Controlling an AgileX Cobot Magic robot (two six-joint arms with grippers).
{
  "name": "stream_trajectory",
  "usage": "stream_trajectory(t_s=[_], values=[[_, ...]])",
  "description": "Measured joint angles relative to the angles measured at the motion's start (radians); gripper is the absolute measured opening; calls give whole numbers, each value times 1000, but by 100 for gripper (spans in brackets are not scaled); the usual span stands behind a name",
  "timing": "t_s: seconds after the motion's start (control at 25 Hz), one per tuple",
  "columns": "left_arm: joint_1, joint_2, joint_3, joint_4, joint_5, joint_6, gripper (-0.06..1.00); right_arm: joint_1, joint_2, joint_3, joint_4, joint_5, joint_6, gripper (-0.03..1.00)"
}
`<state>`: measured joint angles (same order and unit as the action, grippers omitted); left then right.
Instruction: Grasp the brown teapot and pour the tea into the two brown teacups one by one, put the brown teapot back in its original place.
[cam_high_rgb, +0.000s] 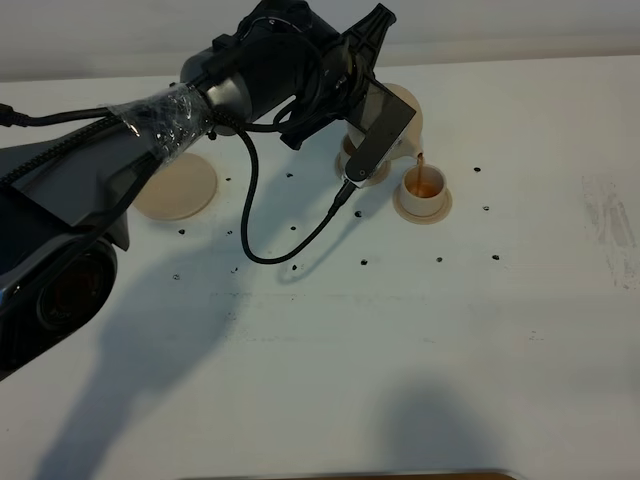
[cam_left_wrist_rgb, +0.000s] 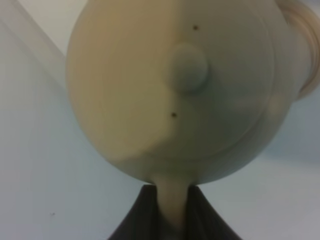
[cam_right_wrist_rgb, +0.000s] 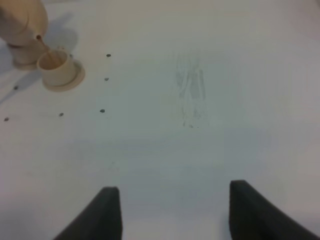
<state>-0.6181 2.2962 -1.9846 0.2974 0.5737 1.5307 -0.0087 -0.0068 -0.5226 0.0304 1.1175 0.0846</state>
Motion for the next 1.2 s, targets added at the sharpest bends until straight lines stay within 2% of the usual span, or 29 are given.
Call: stream_trajectory(t_s=[1.2], values=[[-18,0,0,73,-30,3,8,0,0,0,0,0,0,49]])
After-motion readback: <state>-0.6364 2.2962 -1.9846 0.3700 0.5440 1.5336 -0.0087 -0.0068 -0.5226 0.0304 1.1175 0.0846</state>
